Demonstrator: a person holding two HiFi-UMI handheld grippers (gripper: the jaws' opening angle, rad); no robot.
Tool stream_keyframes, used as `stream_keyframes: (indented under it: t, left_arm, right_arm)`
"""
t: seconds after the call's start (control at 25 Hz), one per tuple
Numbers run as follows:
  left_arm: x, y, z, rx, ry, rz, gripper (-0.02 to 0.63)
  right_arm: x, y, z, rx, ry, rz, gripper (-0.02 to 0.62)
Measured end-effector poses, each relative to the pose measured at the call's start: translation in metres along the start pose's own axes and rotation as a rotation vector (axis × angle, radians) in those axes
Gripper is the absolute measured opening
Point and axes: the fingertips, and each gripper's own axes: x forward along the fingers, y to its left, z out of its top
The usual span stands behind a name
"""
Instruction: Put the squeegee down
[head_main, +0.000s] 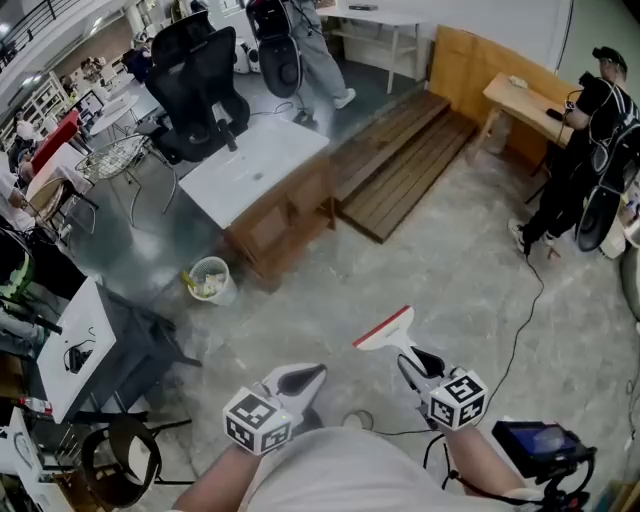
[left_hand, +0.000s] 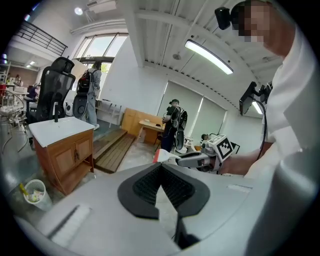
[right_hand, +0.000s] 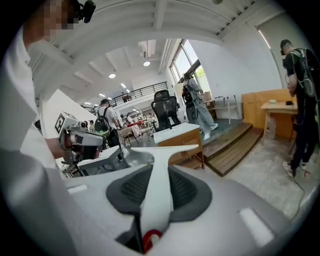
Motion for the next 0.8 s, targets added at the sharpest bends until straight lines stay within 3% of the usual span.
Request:
stream_keyframes:
  t: [0.2, 0.44, 0.8]
  left_arm:
    - [0.027, 0.03, 0.01, -0.021, 0.021, 0.002, 0.008]
    - [0.059, 0.106, 0.029, -0.034, 0.005, -0.023, 0.008]
    - [0.107, 0.246, 0.109, -0.019, -0.046, -0.07, 0.006]
  right_arm:
    - [0.03, -0.027, 0.012, 0.012, 0.016, 0.005, 0.101]
    - [0.099, -0.054, 0.039, 0.028, 0.023, 0.0, 0.101]
    - [0.223, -0.103, 0.147, -0.053, 0.014, -0.051, 0.101]
